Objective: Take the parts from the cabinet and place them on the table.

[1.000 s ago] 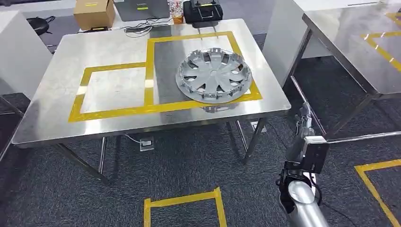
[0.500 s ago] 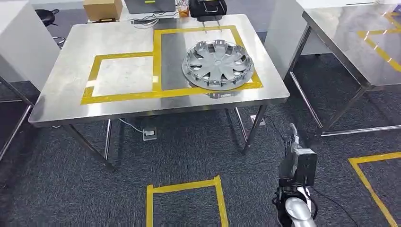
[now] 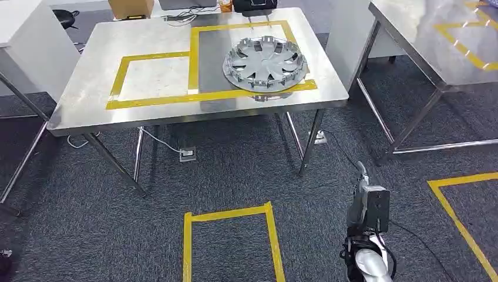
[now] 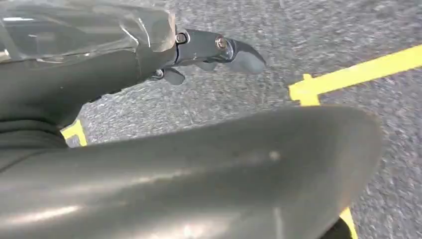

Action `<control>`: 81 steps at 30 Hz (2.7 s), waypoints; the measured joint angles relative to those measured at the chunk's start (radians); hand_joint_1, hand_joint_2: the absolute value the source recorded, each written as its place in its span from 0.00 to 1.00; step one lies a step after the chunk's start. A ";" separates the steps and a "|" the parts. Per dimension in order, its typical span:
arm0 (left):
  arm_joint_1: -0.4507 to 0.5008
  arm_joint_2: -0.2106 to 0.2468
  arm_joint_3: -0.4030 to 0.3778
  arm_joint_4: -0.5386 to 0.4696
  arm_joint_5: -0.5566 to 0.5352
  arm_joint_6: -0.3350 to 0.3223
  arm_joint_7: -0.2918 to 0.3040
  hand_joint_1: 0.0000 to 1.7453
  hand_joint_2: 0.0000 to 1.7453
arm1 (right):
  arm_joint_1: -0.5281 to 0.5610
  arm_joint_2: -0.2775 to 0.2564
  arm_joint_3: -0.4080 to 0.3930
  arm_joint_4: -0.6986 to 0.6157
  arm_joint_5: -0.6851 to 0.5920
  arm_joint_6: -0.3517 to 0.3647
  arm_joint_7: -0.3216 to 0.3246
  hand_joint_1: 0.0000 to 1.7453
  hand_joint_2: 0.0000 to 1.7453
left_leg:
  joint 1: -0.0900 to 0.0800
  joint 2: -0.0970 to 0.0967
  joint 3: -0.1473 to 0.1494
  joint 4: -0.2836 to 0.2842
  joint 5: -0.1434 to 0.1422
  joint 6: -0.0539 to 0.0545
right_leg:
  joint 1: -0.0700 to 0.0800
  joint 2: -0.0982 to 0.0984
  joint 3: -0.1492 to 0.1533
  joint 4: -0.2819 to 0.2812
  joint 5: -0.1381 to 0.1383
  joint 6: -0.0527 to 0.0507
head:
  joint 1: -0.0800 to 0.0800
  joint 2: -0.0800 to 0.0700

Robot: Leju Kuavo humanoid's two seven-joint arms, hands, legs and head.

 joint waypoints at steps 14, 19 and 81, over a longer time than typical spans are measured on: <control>-0.001 0.019 0.011 -0.015 -0.023 -0.005 0.032 0.00 0.00 | 0.015 0.006 -0.050 0.254 -0.142 0.035 0.200 0.00 1.00 | -0.012 0.001 0.216 -0.116 -0.031 0.054 | 0.003 0.001 -0.119 0.006 0.100 0.043 | 0.001 0.000; 0.001 0.023 0.012 -0.022 -0.038 0.000 0.044 0.00 0.00 | 0.012 0.005 -0.074 0.432 -0.194 0.068 0.246 0.00 1.00 | -0.016 0.001 0.130 -0.113 0.034 0.066 | 0.001 0.001 -0.197 0.319 -0.082 0.042 | 0.008 0.000; -0.028 0.051 0.028 -0.040 -0.153 -0.021 0.114 0.00 0.00 | -0.043 0.002 0.001 1.086 -0.267 0.226 0.375 0.00 1.00 | -0.010 0.005 0.168 -0.101 -0.014 0.065 | -0.004 -0.002 -0.198 0.271 -0.087 0.031 | 0.021 0.000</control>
